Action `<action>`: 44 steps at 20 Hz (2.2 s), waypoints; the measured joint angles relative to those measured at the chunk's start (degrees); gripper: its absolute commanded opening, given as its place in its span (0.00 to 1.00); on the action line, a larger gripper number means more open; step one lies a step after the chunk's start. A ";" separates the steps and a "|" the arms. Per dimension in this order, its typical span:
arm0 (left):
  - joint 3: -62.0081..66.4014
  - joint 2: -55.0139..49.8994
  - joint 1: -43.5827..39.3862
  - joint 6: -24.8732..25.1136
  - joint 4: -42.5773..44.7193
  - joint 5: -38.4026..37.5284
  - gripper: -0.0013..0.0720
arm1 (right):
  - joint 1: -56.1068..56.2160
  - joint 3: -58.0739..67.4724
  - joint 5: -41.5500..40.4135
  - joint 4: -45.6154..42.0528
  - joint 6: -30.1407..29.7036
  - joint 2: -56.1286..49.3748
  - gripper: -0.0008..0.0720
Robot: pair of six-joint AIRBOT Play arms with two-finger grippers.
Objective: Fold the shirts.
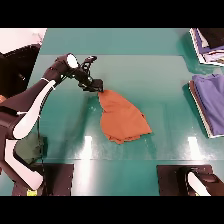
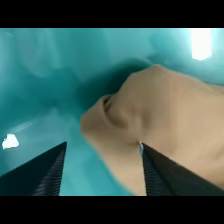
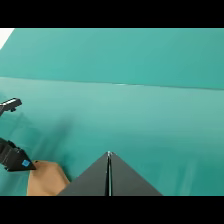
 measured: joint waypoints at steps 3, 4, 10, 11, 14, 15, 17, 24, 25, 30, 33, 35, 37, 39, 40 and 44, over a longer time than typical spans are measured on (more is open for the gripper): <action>-0.09 -1.25 0.48 0.85 -3.04 2.34 0.16 | 0.00 0.00 0.39 0.00 0.00 0.00 0.03; -0.09 -1.53 0.59 1.01 -3.67 2.82 0.06 | 0.00 0.00 0.79 0.00 0.00 0.00 0.03; 1.77 0.09 2.99 1.40 -3.10 -0.61 0.05 | 0.02 0.00 6.34 -0.11 0.00 -1.68 0.03; 2.08 1.68 3.87 1.42 -1.55 -1.42 0.05 | 0.02 -0.09 8.48 -0.11 0.00 -2.78 0.03; 2.56 7.63 6.58 1.46 5.22 -2.86 0.05 | 0.90 -2.86 13.25 -0.13 0.02 -6.56 0.03; 2.60 9.70 7.34 1.49 7.67 -3.67 0.05 | 1.64 -5.18 13.62 -0.11 0.11 -7.78 0.03; 2.73 13.22 8.26 1.53 11.50 -4.57 0.05 | 3.78 -11.23 12.04 0.02 0.98 -10.43 0.44; 2.64 17.38 9.16 1.55 15.56 -6.62 0.05 | 15.54 -27.15 -3.78 11.17 0.87 -27.85 0.75; 2.56 17.51 9.20 1.53 15.69 -6.67 0.05 | 17.38 -27.39 -6.27 13.73 0.04 -30.93 0.74; 2.08 17.81 9.25 1.53 15.89 -6.75 0.05 | 24.37 -21.35 -13.46 21.68 -2.08 -44.28 0.52; 1.99 17.86 9.25 1.53 15.96 -6.73 0.05 | 26.82 -15.47 -14.73 23.12 -2.58 -50.14 0.02; 1.97 18.14 9.25 1.53 15.98 -6.69 0.05 | 27.39 -11.63 -15.37 23.32 -3.23 -52.48 0.03; 1.99 19.61 9.27 1.51 16.00 -6.56 0.05 | 27.28 -8.07 -15.32 23.32 -4.11 -52.76 0.03; 2.14 22.82 9.27 1.51 16.02 -5.73 0.05 | 26.08 -4.44 -14.23 21.46 -4.63 -50.29 0.03; 2.29 25.22 9.27 1.49 16.02 -5.25 0.05 | 25.20 -2.47 -13.35 19.82 -4.81 -48.04 0.03; 3.02 37.57 9.29 1.40 15.63 -4.04 0.05 | 21.03 6.01 -6.29 13.18 -4.98 -36.15 0.03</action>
